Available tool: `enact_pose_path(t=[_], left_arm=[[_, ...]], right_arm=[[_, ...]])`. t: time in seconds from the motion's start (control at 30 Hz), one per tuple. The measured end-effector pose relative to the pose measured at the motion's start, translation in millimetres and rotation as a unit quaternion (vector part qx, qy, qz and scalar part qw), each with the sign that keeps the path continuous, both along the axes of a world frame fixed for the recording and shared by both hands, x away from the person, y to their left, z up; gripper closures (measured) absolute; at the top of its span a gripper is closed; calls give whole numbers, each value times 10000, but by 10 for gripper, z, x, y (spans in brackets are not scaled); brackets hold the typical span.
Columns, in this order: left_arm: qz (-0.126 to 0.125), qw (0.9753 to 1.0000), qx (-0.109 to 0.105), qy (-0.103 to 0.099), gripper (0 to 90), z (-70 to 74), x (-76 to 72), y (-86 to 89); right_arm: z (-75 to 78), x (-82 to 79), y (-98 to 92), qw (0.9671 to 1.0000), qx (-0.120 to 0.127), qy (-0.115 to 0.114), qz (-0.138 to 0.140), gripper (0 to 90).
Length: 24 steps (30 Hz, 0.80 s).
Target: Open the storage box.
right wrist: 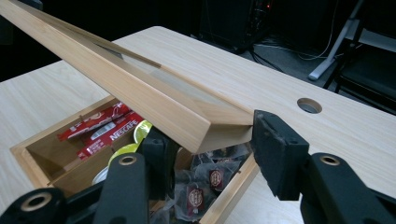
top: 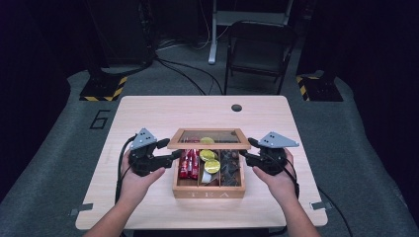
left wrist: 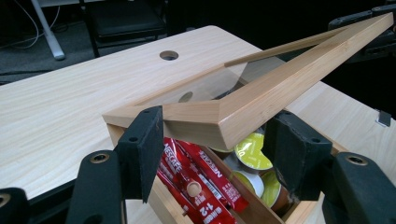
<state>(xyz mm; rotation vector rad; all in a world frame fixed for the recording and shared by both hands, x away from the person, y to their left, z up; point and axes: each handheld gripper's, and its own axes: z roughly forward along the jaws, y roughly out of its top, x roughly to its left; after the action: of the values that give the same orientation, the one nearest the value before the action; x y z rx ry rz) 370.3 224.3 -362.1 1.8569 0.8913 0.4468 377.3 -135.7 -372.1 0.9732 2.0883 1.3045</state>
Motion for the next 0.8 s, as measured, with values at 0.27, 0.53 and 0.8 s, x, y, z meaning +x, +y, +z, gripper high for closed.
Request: enact_pose_path(t=[0.27, 0.53, 0.8], left_arm=[[22, 10000, -55, 24, 384, 37, 71, 2], [41, 9999, -106, 59, 386, 55, 108, 3], [90, 9999, -87, 38, 387, 39, 100, -5]], right_arm=[[10, 79, 38, 9998, 18, -31, -175, 517], [-10, 136, 26, 9997, 115, -43, -209, 535], [-65, 180, -31, 9998, 168, 23, -80, 561]])
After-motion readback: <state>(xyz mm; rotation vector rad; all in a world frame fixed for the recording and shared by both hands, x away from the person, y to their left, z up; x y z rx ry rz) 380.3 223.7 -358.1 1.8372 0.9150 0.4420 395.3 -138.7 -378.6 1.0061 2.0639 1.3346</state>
